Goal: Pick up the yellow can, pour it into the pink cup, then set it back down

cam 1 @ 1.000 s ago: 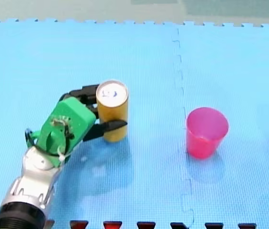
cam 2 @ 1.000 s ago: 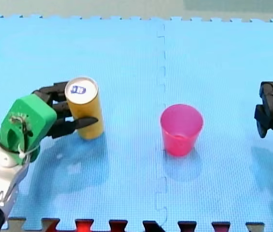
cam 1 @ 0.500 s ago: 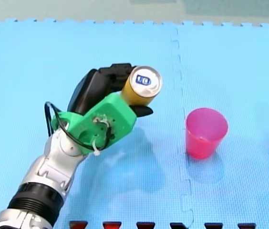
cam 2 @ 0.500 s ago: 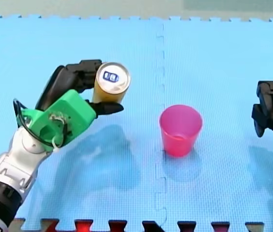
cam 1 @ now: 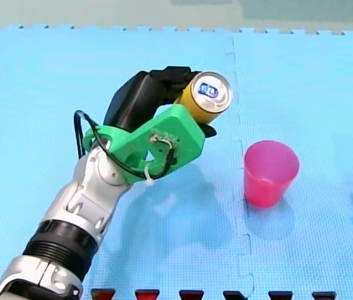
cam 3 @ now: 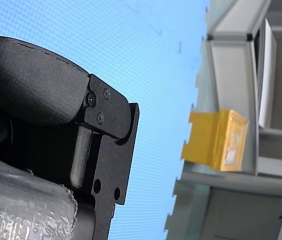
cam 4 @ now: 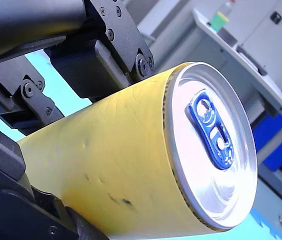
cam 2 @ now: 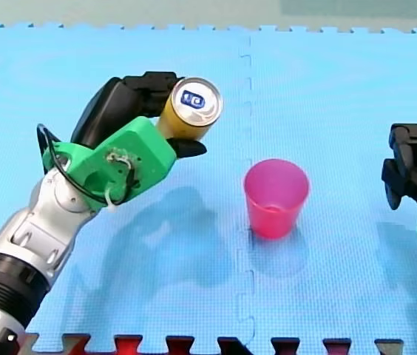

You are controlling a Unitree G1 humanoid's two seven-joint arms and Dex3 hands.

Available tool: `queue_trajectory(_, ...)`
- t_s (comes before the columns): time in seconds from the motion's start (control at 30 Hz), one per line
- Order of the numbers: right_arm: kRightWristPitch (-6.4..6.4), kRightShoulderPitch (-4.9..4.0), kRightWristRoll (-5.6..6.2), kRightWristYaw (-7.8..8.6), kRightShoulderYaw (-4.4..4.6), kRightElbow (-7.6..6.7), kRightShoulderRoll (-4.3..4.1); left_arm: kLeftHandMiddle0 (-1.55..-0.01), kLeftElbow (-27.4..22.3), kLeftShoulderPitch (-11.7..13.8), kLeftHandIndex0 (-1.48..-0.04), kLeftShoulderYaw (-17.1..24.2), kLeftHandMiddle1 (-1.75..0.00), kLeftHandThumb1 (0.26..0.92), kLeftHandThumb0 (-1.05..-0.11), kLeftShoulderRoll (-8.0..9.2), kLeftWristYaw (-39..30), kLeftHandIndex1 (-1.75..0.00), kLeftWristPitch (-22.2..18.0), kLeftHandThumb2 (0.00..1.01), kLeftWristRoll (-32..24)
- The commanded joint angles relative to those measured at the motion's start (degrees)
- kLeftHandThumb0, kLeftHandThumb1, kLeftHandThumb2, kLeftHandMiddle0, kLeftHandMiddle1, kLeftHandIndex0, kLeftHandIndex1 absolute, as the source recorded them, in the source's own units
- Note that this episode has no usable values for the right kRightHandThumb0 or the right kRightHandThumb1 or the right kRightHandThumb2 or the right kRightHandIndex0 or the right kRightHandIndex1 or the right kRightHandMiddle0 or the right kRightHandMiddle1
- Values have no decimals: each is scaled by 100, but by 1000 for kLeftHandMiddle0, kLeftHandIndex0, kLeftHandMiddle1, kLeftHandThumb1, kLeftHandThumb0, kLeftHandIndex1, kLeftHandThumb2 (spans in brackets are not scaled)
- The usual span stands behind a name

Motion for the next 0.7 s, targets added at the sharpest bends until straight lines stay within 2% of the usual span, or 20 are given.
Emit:
queue_trajectory(0.0, -4, -7, 6, -3, -2, 0, -14, -1348, -25, -96, -1183, -57, 0, 772, -528, 45, 62, 0, 26, 5, 65)
queue_trajectory(0.27, -16, 2, 0, -14, 6, 1, 18, -1351, -100, -240, -1200, -356, -4, 772, -523, 58, 442, -8, 247, 1, 571)
queue_trajectory(0.47, 25, -6, 51, 19, -30, -8, 50, -1333, -17, -371, -1208, -648, -2, 794, -569, 158, 715, -5, 247, 8, 999)
queue_trajectory(0.67, 84, 5, 126, 87, -86, -21, 74, -1379, -68, -477, -1228, -945, -25, 800, -558, 229, 1007, -10, 324, 4, 1459)
